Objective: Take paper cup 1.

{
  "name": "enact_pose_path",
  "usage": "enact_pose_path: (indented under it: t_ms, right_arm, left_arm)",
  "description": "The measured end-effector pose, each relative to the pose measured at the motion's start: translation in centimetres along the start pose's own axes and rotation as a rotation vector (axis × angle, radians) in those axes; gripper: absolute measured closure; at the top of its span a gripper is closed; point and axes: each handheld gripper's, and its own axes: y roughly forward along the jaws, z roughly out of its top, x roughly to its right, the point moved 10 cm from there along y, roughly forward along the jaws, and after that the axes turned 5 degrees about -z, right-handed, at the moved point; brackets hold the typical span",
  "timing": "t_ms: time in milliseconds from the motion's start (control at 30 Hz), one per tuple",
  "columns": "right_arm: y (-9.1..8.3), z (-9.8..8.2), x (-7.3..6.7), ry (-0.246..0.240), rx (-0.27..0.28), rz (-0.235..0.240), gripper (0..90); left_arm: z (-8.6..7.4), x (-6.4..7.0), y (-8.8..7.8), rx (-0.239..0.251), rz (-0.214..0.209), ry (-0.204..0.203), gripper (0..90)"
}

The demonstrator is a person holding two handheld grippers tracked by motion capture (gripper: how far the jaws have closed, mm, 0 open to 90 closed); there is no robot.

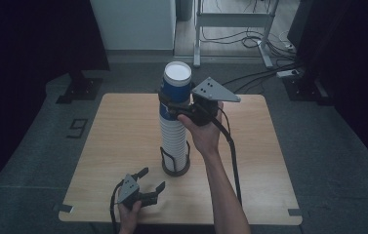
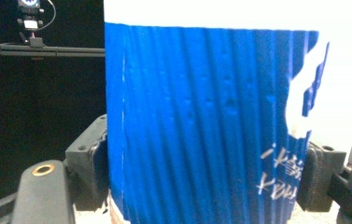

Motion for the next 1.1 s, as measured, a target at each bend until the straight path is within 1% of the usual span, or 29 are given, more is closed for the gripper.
enact_pose_path:
  t_ms: [200, 233, 300, 433, 467, 500, 533, 567, 600, 633, 667, 733, 800, 833, 867, 900, 933, 967, 1000, 1033, 1067, 1100]
  right_arm:
    - [0.1, 0.7, 0.0, 0.008, 0.014, 0.000, 21.5]
    - [-0.1, 1.0, 0.0, 0.016, 0.016, 0.005, 21.4]
    - [-0.4, 1.2, 0.0, 0.019, 0.024, -0.001, 21.4]
    - [-0.8, 1.3, 0.3, 0.026, 0.030, -0.007, 21.5]
    - [-1.2, 1.1, 0.5, 0.027, 0.029, -0.009, 21.5]
    - [-1.2, 1.1, 0.5, 0.027, 0.029, -0.009, 21.5]
    - [-1.8, 1.1, 0.8, 0.031, 0.031, -0.021, 21.5]
    - [-1.8, 1.1, 0.8, 0.031, 0.031, -0.021, 21.5]
    - [-2.5, 1.2, 1.0, 0.039, 0.046, -0.026, 21.5]
    - [-2.5, 1.2, 1.0, 0.039, 0.046, -0.026, 21.5]
    - [-3.1, 1.2, 1.2, 0.039, 0.045, -0.033, 21.5]
    - [-3.8, 1.3, 1.4, 0.056, 0.055, -0.039, 21.6]
    - [-4.4, 1.1, 1.7, 0.053, 0.047, -0.046, 21.7]
    - [-4.4, 1.1, 1.7, 0.053, 0.047, -0.046, 21.7]
    - [-4.8, 0.8, 1.9, 0.053, 0.038, -0.058, 21.7]
    - [-4.8, 0.8, 1.9, 0.053, 0.038, -0.058, 21.7]
    - [-5.0, 0.7, 2.0, 0.058, 0.042, -0.061, 21.8]
    - [-5.6, 0.4, 2.2, 0.067, 0.040, -0.064, 22.1]
    - [-5.6, 0.4, 2.2, 0.067, 0.040, -0.064, 22.1]
    - [-6.0, -0.1, 2.3, 0.071, 0.032, -0.066, 22.2]
    - [-6.0, -0.1, 2.3, 0.071, 0.032, -0.066, 22.2]
    - [-6.5, -0.8, 2.3, 0.078, 0.023, -0.070, 22.3]
  left_arm:
    - [0.0, 0.0, 0.0, 0.002, -0.001, -0.002, 14.3]
    - [0.0, 0.0, 0.0, 0.002, 0.000, -0.001, 14.4]
    - [0.0, 0.0, 0.0, 0.000, 0.001, 0.001, 14.4]
    - [0.0, 0.0, 0.0, 0.000, 0.002, 0.001, 14.4]
    - [0.0, 0.0, 0.0, -0.001, 0.002, 0.002, 14.4]
    - [0.0, 0.0, 0.0, -0.001, 0.002, 0.002, 14.4]
    - [0.0, 0.0, 0.0, -0.002, 0.002, 0.001, 14.4]
    - [0.0, 0.0, 0.0, -0.002, 0.002, 0.001, 14.4]
    - [0.0, 0.0, 0.0, -0.001, 0.003, 0.001, 14.4]
    - [0.0, 0.0, 0.0, -0.002, 0.003, 0.001, 14.4]
    - [0.0, 0.0, 0.0, -0.002, 0.003, 0.000, 14.4]
    - [0.0, 0.0, 0.0, -0.002, 0.004, 0.000, 14.4]
    - [0.0, 0.0, 0.0, -0.003, 0.004, 0.000, 14.4]
    - [0.0, 0.0, 0.0, -0.003, 0.004, 0.000, 14.4]
    - [0.0, 0.0, 0.0, -0.003, 0.004, 0.000, 14.4]
    - [0.0, 0.0, 0.0, -0.003, 0.004, -0.001, 14.4]
    - [0.0, 0.0, 0.0, -0.002, 0.004, -0.002, 14.4]
    - [0.0, 0.0, 0.0, -0.006, 0.005, -0.002, 14.4]
    - [0.0, 0.0, 0.0, -0.006, 0.005, -0.002, 14.4]
    - [0.0, 0.0, 0.0, -0.006, 0.005, -0.002, 14.4]
    - [0.0, 0.0, 0.0, -0.005, 0.004, -0.002, 14.4]
    - [0.0, 0.0, 0.0, -0.004, 0.005, -0.002, 14.4]
